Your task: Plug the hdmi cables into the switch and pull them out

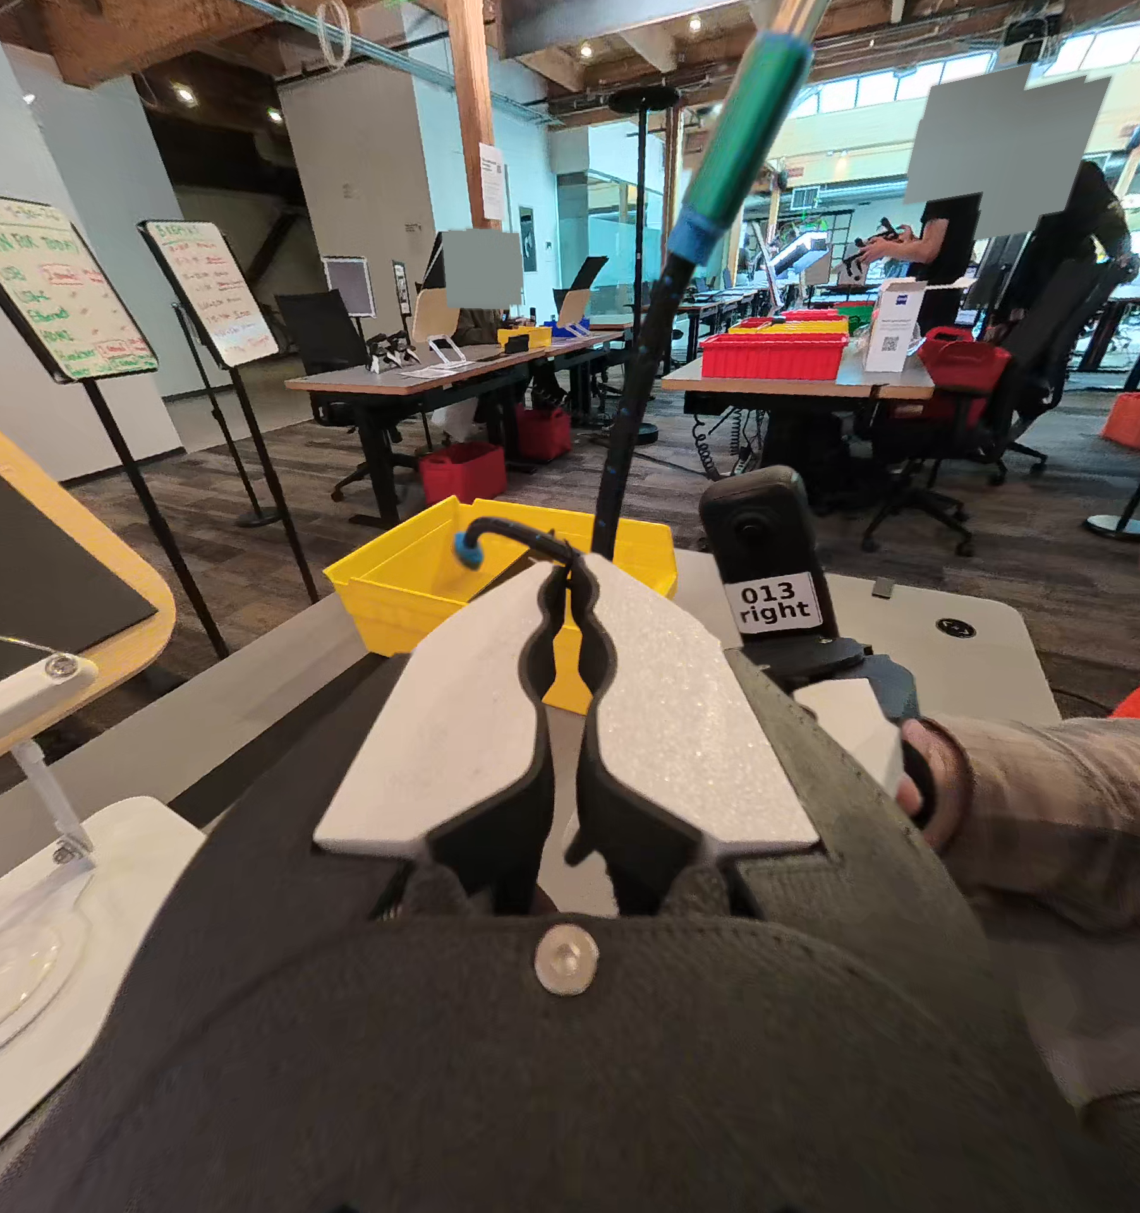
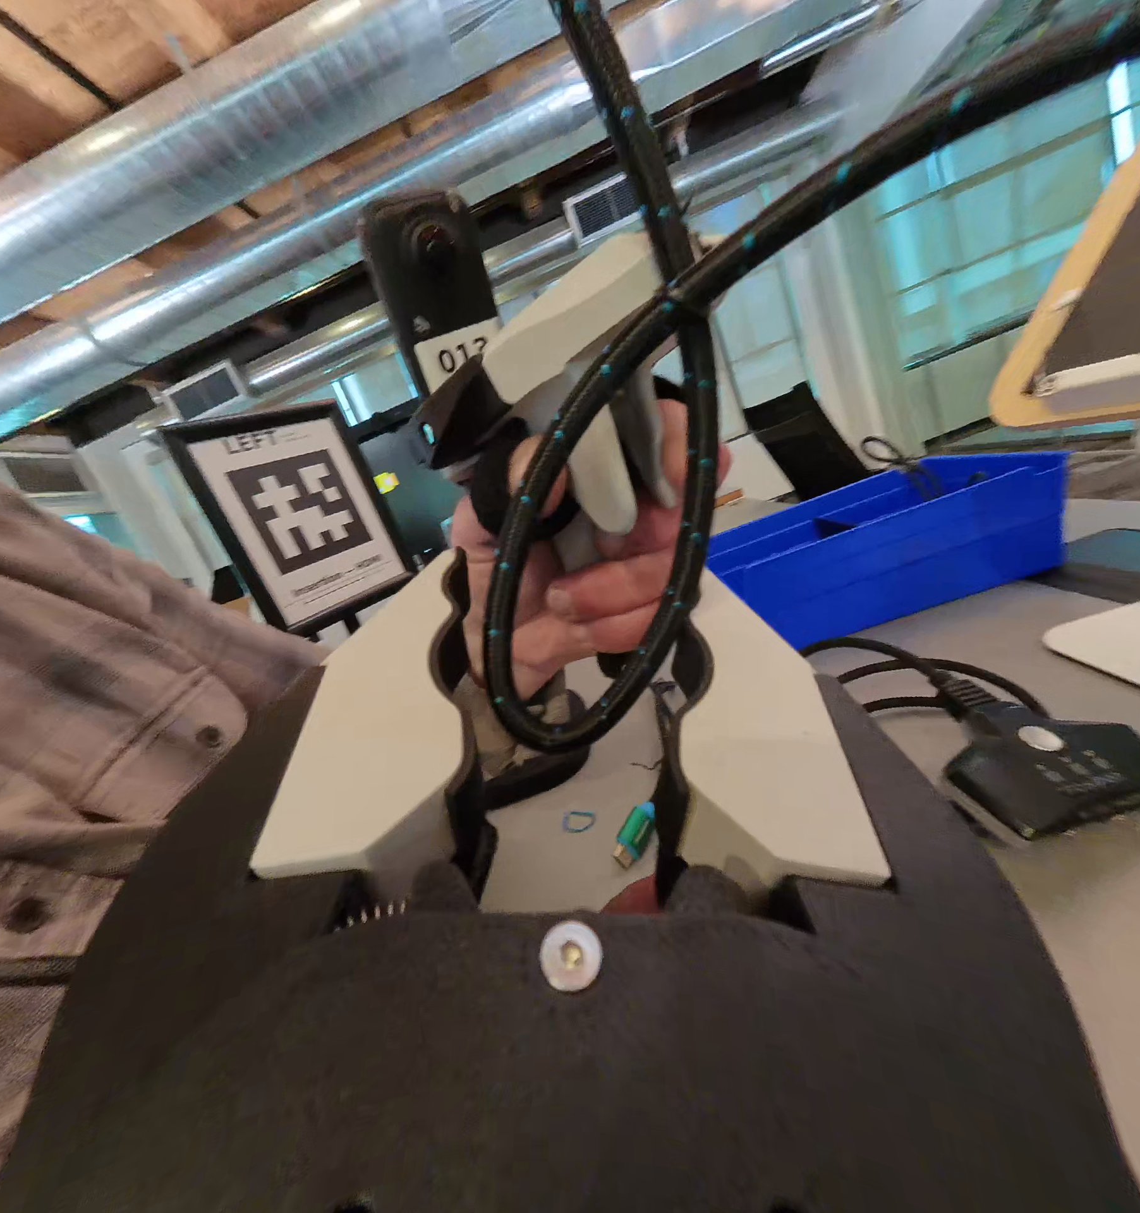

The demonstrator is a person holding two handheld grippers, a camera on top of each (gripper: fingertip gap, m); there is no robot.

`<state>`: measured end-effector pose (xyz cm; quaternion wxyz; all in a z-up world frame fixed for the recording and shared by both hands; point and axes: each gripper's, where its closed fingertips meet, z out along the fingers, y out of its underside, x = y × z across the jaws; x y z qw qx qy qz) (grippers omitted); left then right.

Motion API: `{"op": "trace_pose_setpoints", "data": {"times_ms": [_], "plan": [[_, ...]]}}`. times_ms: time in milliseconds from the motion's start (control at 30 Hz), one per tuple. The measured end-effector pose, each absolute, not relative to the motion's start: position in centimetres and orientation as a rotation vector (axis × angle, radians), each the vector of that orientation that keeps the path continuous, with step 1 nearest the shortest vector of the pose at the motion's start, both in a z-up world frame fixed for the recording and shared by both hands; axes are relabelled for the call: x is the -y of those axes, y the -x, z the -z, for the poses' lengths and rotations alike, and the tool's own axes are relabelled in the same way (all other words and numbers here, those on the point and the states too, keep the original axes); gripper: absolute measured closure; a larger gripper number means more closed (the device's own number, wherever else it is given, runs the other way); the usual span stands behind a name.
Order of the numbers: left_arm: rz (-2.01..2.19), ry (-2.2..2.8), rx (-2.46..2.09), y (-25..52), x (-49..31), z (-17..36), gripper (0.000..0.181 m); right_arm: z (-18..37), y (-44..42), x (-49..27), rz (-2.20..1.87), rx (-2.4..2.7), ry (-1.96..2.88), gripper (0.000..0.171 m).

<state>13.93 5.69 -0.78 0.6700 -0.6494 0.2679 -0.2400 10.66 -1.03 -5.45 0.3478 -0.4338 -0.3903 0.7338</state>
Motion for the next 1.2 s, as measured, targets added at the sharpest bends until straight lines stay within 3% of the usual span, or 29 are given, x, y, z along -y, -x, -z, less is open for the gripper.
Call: {"op": "trace_pose_setpoints", "data": {"times_ms": [233, 300, 367, 667, 1000, 1200], "plan": [[0.429, 1.477, -0.632, -13.7, -6.1, 1.1, 0.180, 6.5, -11.2, 0.2, -1.744, 1.095, 1.200, 0.121], [0.335, 1.493, -0.647, -13.6, -6.4, 1.4, 0.180, 6.8, -11.2, 1.2, -1.770, 1.162, 1.216, 0.117], [0.288, 1.497, -0.672, -13.6, -6.6, 1.6, 0.180, 6.5, -11.1, 2.9, -1.848, 1.219, 1.206, 0.099], [0.174, 1.564, -0.689, -12.7, -7.3, 2.8, 0.180, 4.6, -12.8, 3.7, -1.812, 1.236, 1.087, 0.112], [0.206, 1.628, -0.654, -12.9, -7.4, 3.8, 0.180, 2.3, -13.2, 4.3, -1.539, 1.222, 0.844, 0.113], [0.193, 1.660, -0.671, -13.0, -7.2, 4.3, 0.180, 2.3, -13.0, 3.1, -1.326, 1.264, 0.798, 0.104]]}}
